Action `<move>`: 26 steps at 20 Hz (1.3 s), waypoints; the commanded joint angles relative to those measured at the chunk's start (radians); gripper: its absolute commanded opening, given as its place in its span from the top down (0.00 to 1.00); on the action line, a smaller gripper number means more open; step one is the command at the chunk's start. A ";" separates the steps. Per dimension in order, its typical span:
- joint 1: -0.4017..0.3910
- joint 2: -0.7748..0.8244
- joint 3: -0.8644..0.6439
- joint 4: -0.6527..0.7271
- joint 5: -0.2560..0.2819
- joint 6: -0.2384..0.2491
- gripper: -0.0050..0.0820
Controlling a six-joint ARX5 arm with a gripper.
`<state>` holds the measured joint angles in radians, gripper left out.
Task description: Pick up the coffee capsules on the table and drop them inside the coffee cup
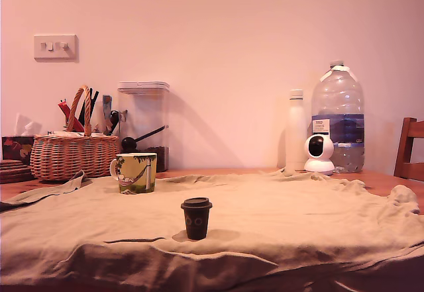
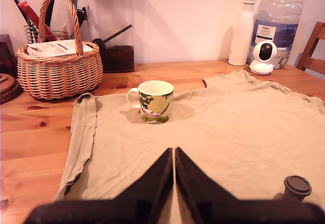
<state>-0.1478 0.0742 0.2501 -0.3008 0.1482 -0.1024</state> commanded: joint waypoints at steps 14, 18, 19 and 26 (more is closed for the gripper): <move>0.003 -0.036 -0.022 0.014 0.053 -0.084 0.97; 0.002 -0.027 -0.022 0.079 0.102 -0.131 0.97; 0.000 -0.018 -0.022 0.090 0.125 -0.139 0.97; -0.086 0.159 -0.022 0.224 0.188 -0.169 0.97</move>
<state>-0.2237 0.2092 0.2432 -0.0971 0.3328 -0.2665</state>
